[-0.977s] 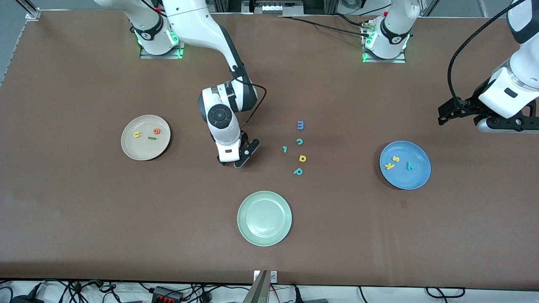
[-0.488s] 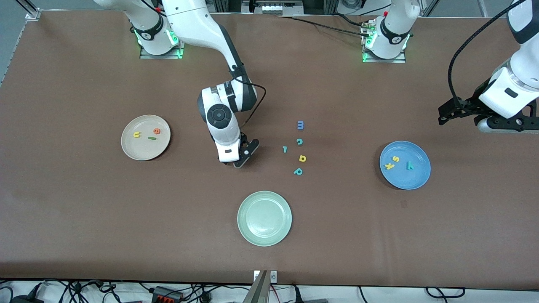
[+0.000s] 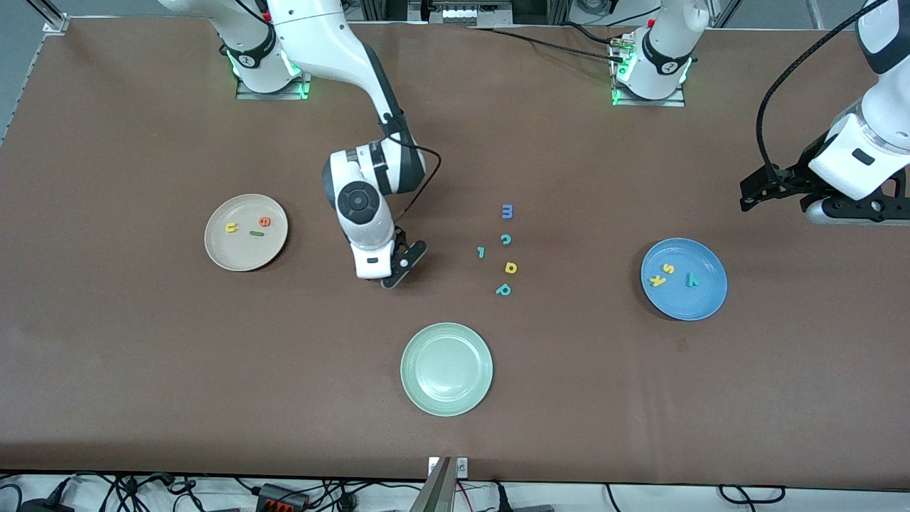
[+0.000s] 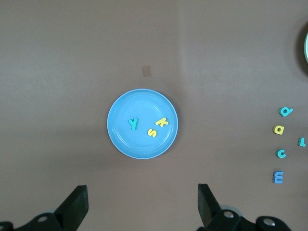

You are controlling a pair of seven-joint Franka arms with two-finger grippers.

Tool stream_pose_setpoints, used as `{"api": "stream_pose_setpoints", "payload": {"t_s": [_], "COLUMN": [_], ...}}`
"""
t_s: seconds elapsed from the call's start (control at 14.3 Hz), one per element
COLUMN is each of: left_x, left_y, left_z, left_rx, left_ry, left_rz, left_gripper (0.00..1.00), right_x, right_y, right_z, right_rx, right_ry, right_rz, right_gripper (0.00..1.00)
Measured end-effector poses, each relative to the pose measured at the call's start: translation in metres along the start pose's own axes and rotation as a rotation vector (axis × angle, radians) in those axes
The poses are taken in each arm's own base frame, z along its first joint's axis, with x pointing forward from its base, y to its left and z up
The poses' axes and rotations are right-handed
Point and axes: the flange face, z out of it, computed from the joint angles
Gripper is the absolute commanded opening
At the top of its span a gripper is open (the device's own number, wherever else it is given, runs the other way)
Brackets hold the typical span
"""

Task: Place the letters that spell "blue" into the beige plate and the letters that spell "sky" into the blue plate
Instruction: 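Move the right gripper to the green b and grasp it, then carry the green b with the right gripper and release it on the beige plate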

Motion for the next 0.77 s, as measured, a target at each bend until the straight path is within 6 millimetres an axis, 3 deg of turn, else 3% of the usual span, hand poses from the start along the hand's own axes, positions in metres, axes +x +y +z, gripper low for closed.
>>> {"api": "stream_pose_setpoints", "payload": {"t_s": [0.21,0.42,0.56,0.77], "left_x": [0.0,0.0,0.0,0.001], "left_y": [0.0,0.0,0.0,0.0], "left_z": [0.0,-0.001,-0.001,-0.003], "left_rx": [0.0,0.0,0.0,0.0], "left_ry": [0.001,0.001,0.003,0.006], "left_rz": [0.0,0.0,-0.001,-0.001], "left_gripper": [1.0,1.0,1.0,1.0], "right_x": [-0.041,-0.108,-0.156,-0.213], "right_y": [0.064,0.122,0.146,0.161], "right_z": [-0.017,-0.007,0.004,0.006], "right_rx": [-0.008,-0.017,-0.008,0.036], "right_ry": [-0.063,-0.137,-0.19,-0.221], "right_rz": [0.116,0.255,0.34,0.43], "right_gripper": [0.2,0.2,0.2,0.2]}}
